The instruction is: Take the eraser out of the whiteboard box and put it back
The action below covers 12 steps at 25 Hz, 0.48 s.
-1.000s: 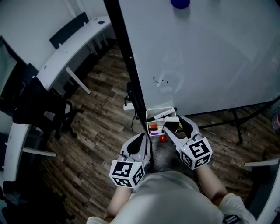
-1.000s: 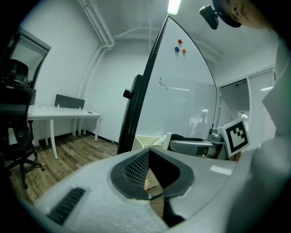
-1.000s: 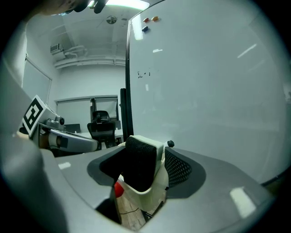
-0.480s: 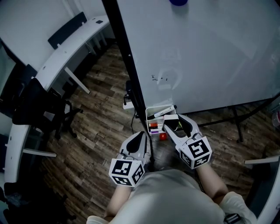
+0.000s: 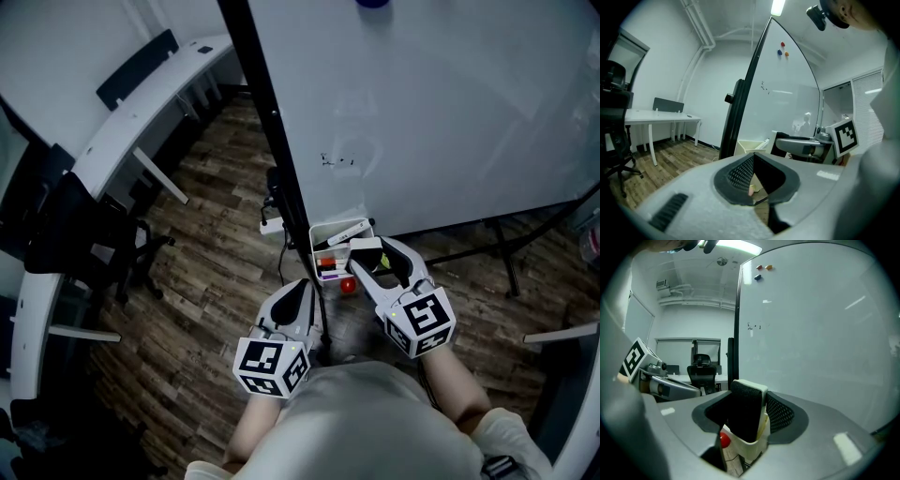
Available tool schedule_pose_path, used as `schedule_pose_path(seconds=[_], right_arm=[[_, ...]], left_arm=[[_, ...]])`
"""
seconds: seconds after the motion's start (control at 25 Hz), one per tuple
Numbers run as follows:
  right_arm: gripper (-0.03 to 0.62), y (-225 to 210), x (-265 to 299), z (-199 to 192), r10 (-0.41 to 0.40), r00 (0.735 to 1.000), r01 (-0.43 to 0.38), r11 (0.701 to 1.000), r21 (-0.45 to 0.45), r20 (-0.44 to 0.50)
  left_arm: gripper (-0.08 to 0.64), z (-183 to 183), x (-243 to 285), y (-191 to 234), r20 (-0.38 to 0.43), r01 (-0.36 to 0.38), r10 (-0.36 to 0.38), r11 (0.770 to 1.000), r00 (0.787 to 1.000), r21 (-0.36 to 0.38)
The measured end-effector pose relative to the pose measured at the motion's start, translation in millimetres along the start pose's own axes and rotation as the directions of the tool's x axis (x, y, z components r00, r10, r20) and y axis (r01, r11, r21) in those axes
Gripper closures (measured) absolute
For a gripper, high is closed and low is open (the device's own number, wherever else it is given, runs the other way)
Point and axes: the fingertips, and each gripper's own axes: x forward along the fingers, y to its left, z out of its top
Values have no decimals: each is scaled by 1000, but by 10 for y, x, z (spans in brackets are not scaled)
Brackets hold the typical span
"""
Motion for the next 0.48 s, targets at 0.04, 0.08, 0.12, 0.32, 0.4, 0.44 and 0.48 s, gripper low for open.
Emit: schedule_pose_path(seconds=[0.04,0.08,0.12,0.32,0.4,0.44,0.48], right_arm=[[357,2,-10,16,-4,1000,4,1000,-2,3],[357,6,-20,35,-7,1000,7,1000,-5,7],[357,11,-30,55,-9,1000,10,1000,-8,11],[359,40,-90,187,-24,999,25,1000,-19,37],[359,60,-122,245,-27,998,28,999,-23,50],[359,69,-139,273,-28,998,29,999,-25,55],[359,78,-156,302,-29,998,31,999,-28,61]], left_arm=[[558,-1,-5,-7,0,3,-3,1000,1000,0],[558,-2,-10,-13,0,7,-7,1000,1000,0],[558,-2,-16,-21,0,11,-11,1000,1000,0],[558,14,-45,-67,2,31,-31,1000,1000,3],[558,14,-58,-91,2,38,-38,999,999,4],[558,12,-63,-104,2,42,-42,999,999,5],[558,10,-67,-117,2,47,-47,999,999,5]])
